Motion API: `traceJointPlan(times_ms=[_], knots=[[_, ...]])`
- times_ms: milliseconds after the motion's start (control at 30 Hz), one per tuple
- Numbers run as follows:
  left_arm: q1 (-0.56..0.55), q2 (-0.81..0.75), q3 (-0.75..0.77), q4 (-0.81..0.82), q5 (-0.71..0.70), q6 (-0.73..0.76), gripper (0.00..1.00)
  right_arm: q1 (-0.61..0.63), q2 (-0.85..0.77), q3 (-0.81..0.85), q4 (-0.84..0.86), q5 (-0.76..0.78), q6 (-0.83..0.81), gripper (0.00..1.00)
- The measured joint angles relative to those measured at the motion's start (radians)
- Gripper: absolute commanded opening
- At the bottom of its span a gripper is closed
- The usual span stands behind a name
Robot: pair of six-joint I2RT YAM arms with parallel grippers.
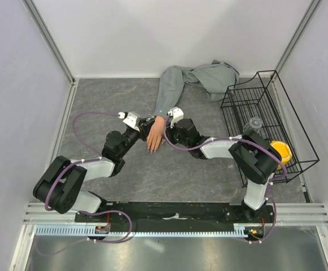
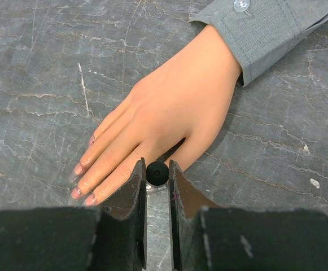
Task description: Paint the nails
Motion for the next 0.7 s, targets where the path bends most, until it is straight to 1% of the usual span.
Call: traceJointPlan(times_ms=[700], knots=[[0.0,0.0,0.0,0.0,0.0,0.0,0.02,0.003,-0.001,-0.018,0.013,-0.041,0.042,0.0]])
